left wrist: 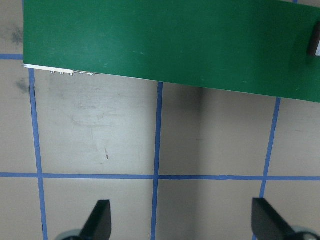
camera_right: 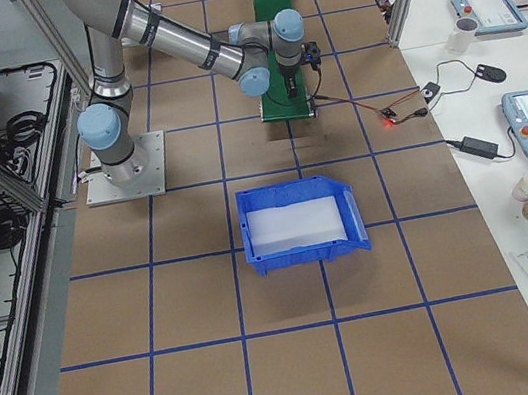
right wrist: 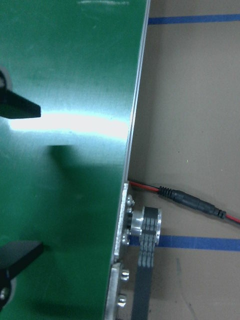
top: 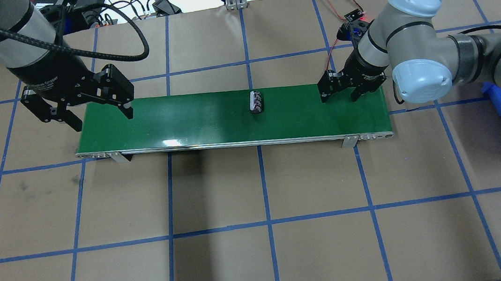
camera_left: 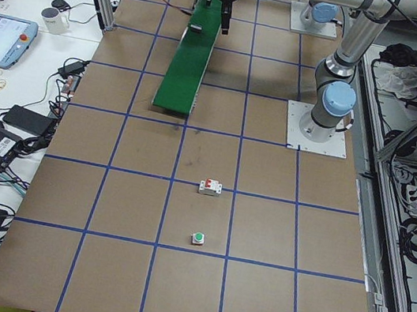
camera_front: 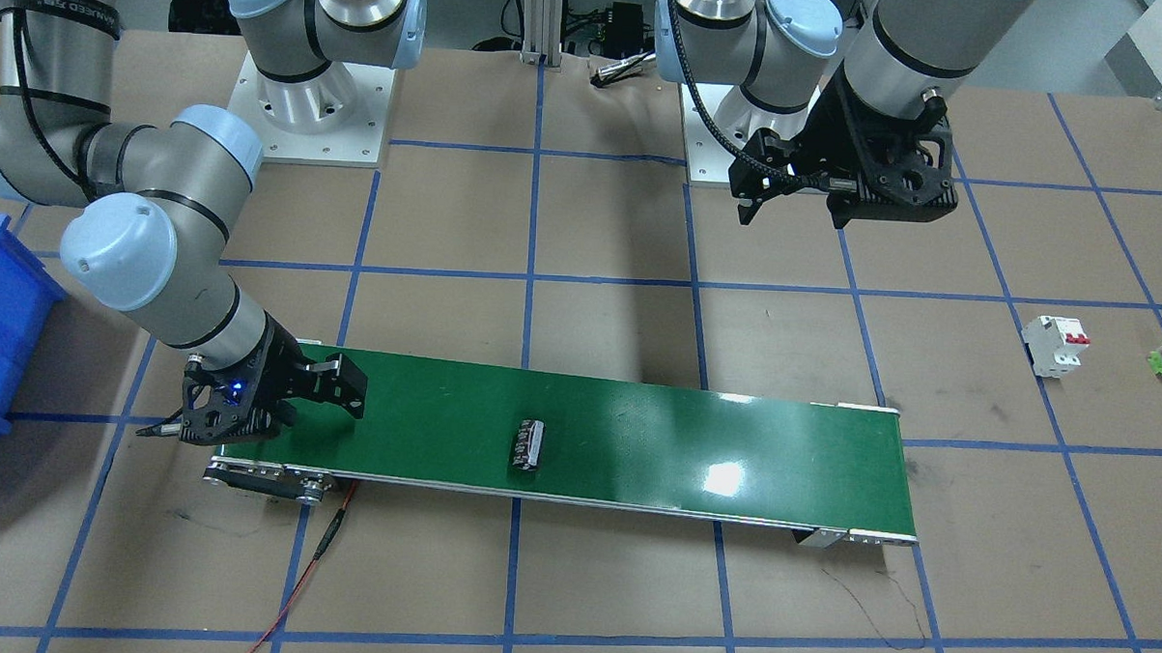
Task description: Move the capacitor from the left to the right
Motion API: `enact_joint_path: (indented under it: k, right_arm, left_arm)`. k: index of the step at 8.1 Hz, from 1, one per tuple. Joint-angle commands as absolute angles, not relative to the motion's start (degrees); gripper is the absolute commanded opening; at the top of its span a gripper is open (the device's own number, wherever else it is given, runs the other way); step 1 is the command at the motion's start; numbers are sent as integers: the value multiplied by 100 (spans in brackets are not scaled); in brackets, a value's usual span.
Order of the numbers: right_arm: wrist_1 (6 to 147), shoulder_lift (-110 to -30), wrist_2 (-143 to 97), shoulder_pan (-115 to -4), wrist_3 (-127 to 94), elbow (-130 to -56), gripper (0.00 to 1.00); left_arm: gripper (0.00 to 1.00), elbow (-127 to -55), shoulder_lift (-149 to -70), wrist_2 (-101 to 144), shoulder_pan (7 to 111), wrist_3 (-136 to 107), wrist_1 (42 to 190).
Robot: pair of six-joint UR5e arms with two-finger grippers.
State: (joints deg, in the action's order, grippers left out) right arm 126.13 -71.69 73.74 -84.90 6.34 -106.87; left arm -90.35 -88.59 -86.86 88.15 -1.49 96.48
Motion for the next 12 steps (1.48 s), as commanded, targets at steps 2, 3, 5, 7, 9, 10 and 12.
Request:
enact_joint_path:
  k: [2, 3, 5, 7, 9, 10, 12]
  right_arm:
    - [12612, -7163, 7207, -8490, 475, -10688, 88]
    - [12612, -7163, 7216, -8490, 475, -10688, 87]
    - [12621, -7163, 7207, -8490, 475, -10688, 88]
    - [12621, -7163, 7207, -8490, 475, -10688, 88]
    - [12621, -7163, 7207, -8490, 475, -10688, 88]
    - [12630, -7163, 7207, -8490, 475, -10688, 88]
    - [12630, -7163, 7207, -8490, 475, -10687, 88]
  left_arm:
    - [100, -9035, -8859, -8684, 8815, -149, 9650]
    - [100, -9035, -8859, -8692, 8815, -149, 9650]
    - [100, -9035, -8868, -8692, 8815, -149, 9642]
    - [100, -9035, -8868, -8684, 8815, -149, 9642]
    - [100, -9035, -8868, -8684, 8815, -149, 9650]
    - [100, -9044, -8868, -8692, 8815, -149, 9650]
    - [100, -9044, -8868, -8692, 8815, -149, 9650]
